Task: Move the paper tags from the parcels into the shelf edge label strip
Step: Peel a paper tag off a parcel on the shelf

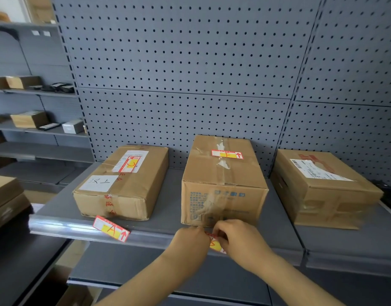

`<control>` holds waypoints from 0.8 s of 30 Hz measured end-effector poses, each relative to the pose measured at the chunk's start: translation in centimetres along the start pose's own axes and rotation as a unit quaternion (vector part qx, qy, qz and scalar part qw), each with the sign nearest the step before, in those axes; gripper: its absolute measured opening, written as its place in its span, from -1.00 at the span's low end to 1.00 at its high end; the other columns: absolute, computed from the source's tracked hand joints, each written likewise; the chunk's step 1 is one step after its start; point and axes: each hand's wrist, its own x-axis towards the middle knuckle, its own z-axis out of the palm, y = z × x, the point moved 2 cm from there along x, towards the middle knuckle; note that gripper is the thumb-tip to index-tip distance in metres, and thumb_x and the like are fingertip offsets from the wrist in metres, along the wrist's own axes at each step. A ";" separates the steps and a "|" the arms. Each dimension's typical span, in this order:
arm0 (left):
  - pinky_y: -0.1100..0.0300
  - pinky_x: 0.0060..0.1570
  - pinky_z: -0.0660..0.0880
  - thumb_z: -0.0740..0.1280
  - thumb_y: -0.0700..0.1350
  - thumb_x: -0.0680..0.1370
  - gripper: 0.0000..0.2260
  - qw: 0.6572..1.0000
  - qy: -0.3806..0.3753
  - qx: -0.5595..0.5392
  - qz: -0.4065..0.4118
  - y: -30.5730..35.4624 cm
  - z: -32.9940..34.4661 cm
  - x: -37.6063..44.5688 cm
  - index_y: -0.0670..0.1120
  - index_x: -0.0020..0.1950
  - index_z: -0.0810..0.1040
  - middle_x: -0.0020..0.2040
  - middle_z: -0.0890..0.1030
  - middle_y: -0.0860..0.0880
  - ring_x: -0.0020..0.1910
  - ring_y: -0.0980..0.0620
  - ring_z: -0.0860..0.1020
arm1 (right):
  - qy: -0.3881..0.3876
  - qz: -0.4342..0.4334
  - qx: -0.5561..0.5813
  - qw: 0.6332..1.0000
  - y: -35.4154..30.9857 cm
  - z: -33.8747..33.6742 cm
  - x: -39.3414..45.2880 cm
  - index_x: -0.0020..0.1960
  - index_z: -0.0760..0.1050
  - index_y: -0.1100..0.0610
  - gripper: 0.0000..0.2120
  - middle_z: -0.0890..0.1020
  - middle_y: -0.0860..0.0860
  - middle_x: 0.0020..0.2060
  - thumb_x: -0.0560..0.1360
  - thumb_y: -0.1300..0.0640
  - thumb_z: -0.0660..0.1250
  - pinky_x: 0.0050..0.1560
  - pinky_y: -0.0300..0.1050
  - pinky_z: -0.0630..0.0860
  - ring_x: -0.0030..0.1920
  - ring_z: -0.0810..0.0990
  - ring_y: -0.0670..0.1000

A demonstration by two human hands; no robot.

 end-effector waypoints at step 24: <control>0.12 0.09 0.47 0.26 -0.19 0.54 -0.70 0.963 0.139 -0.001 -0.231 -15.3 -5.3 -7.3 0.05 0.24 0.49 0.23 0.52 0.02 0.15 -0.03 0.55 | 0.042 -0.237 -0.047 0.969 -13.2 -3.4 6.4 -0.02 0.51 0.07 -0.89 0.60 0.04 -0.09 0.54 0.20 0.22 -0.15 -0.03 0.53 -0.08 0.58 0.10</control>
